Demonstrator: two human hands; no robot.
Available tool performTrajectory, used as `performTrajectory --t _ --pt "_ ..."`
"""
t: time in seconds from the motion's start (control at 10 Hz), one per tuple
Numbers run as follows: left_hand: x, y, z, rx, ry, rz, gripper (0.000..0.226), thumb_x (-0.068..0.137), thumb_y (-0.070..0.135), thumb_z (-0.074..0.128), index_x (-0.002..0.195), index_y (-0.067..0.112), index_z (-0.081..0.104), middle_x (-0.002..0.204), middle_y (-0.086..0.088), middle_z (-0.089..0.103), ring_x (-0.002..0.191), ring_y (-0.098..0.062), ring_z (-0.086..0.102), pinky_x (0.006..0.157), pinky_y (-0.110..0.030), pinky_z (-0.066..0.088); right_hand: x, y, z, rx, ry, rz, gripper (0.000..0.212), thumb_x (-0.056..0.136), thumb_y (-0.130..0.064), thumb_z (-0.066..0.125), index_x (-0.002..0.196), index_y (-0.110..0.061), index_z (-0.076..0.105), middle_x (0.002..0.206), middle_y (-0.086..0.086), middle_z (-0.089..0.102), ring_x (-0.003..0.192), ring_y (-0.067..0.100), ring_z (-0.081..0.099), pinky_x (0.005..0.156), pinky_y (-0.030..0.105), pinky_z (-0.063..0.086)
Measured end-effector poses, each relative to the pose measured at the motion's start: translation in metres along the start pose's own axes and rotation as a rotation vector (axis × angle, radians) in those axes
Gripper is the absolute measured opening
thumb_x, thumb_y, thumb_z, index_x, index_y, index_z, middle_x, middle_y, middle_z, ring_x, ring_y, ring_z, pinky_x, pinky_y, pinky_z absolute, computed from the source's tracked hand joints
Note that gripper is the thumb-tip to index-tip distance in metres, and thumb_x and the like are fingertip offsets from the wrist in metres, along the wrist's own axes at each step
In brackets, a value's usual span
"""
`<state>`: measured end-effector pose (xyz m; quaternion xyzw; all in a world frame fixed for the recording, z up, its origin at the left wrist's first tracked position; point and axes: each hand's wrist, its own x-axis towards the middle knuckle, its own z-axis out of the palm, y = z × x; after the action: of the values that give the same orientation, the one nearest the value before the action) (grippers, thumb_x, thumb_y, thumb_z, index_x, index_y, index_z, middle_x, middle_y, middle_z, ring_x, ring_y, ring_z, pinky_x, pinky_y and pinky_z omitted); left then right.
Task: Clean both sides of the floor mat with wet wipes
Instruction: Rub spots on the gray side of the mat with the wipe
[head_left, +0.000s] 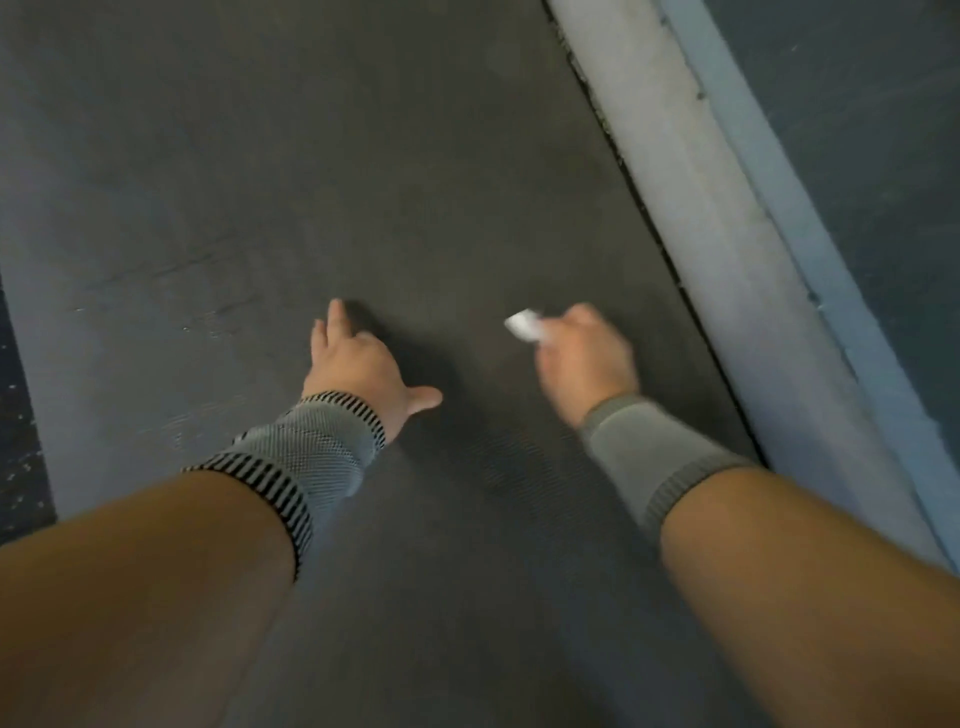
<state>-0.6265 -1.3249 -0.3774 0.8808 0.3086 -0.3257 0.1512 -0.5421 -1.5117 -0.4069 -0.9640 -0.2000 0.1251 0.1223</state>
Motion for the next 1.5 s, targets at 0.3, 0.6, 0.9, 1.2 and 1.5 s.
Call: performTrajectory --t 0.3,0.6,0.9,1.2,1.5 --pt "0.008 0.016 0.012 0.023 -0.062 -0.014 0.127 0.066 0.060 0.079 0.151 0.036 -0.012 0.158 0.003 -0.026 0.144 -0.041 -0.018 0.111 -0.061 0.028 0.003 -0.033 0.010 0.004 -0.088 -0.067 0.025 0.092 -0.014 0.042 0.108 -0.014 0.061 0.103 0.012 0.058 0.079 0.027 0.052 0.063 0.028 0.031" --pt "0.016 0.043 0.005 0.138 -0.123 -0.103 0.135 0.067 0.046 0.084 0.152 0.016 -0.016 0.156 -0.018 -0.026 0.146 -0.038 -0.014 0.115 -0.055 0.023 0.032 0.024 -0.011 0.033 0.098 0.348 0.027 0.094 -0.023 0.044 0.113 -0.018 0.063 0.108 0.011 0.056 0.087 0.031 0.057 0.065 0.027 0.029" --pt "0.013 0.047 0.004 0.182 -0.136 -0.098 0.132 0.071 0.047 0.081 0.150 0.010 -0.018 0.155 -0.022 -0.024 0.146 -0.037 -0.015 0.114 -0.048 0.025 0.000 0.069 -0.021 -0.009 0.245 0.643 0.026 0.095 -0.023 0.046 0.107 -0.009 0.065 0.105 0.016 0.059 0.087 0.032 0.058 0.067 0.028 0.030" --pt "0.006 0.040 0.003 0.129 -0.109 -0.063 0.130 0.072 0.048 0.081 0.152 0.016 -0.016 0.156 -0.016 -0.026 0.147 -0.032 -0.017 0.114 -0.049 0.024 -0.012 0.067 -0.009 0.051 0.239 0.640 0.028 0.095 -0.023 0.045 0.112 -0.012 0.065 0.101 0.014 0.059 0.073 0.022 0.047 0.063 0.026 0.026" --pt "0.005 0.032 0.005 0.107 -0.068 -0.010 0.129 0.071 0.051 0.080 0.152 0.020 -0.015 0.157 -0.013 -0.027 0.147 -0.028 -0.017 0.113 -0.047 0.027 0.016 0.029 -0.003 0.001 0.134 0.294 0.027 0.094 -0.025 0.045 0.112 -0.015 0.063 0.104 0.014 0.060 0.091 0.035 0.059 0.070 0.036 0.043"
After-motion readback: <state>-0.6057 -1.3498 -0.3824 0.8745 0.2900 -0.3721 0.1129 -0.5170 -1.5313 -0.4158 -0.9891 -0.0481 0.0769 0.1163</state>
